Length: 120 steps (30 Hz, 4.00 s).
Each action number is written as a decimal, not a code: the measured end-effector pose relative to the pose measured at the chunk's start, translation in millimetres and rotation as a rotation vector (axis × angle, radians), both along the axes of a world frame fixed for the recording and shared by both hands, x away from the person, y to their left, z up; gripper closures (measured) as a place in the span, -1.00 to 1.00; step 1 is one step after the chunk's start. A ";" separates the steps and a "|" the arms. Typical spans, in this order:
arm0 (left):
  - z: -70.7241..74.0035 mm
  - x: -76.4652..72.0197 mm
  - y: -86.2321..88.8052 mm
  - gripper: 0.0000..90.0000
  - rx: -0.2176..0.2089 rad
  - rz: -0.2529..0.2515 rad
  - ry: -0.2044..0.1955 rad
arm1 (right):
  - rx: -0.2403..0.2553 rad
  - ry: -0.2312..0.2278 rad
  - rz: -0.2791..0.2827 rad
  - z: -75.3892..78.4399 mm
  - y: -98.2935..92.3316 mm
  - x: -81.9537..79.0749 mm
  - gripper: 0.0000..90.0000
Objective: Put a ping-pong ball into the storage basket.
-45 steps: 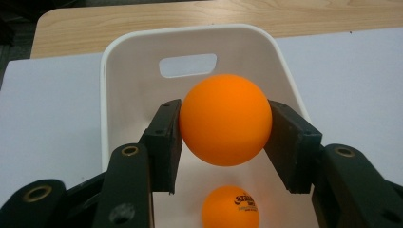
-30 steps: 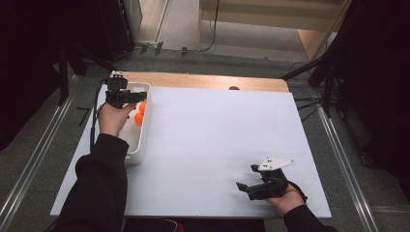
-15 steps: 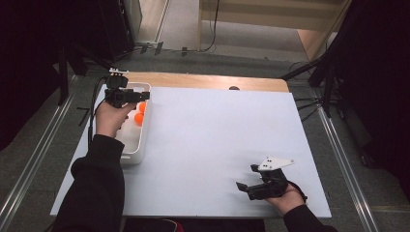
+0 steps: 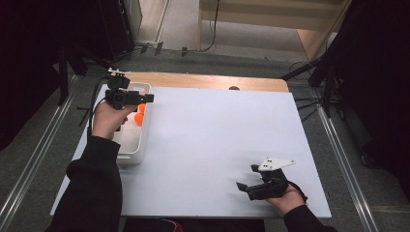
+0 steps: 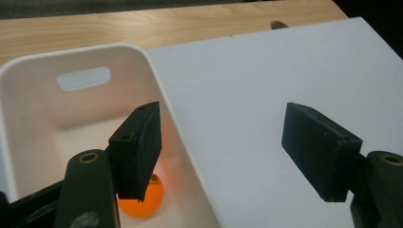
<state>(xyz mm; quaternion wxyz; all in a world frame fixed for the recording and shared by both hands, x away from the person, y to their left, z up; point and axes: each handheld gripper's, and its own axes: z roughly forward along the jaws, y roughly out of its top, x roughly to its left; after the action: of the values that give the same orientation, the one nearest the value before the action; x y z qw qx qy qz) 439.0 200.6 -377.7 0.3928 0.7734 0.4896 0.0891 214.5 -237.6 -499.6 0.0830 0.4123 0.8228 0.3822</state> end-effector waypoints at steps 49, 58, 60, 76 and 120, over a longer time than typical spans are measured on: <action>-1.5 -54.8 -36.8 -0.33 -0.022 -0.281 -0.058 | -0.004 -0.005 0.004 -0.1 0.3 2.3 -0.75; -8.9 -67.2 -39.7 -0.33 -0.017 -0.310 -0.060 | -0.004 -0.005 0.004 -0.1 0.2 2.3 -0.75; -10.4 -69.5 -39.1 -0.33 -0.017 -0.319 -0.060 | -0.004 -0.006 0.005 0.1 0.2 2.1 -0.75; -21.9 -84.6 -45.4 -0.71 0.006 -0.381 -0.070 | -0.002 -0.007 0.005 0.3 0.6 2.0 -0.75; -59.2 -138.9 -43.6 -0.66 0.038 -0.507 -0.110 | -0.007 -0.002 0.001 -0.1 1.4 2.1 -0.75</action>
<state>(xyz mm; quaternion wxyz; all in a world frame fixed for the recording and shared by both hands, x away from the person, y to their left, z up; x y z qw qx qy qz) 300.1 157.0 -436.9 0.4139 0.8727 0.2560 0.0389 216.5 -236.2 -499.6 0.0850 0.4113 0.8242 0.3797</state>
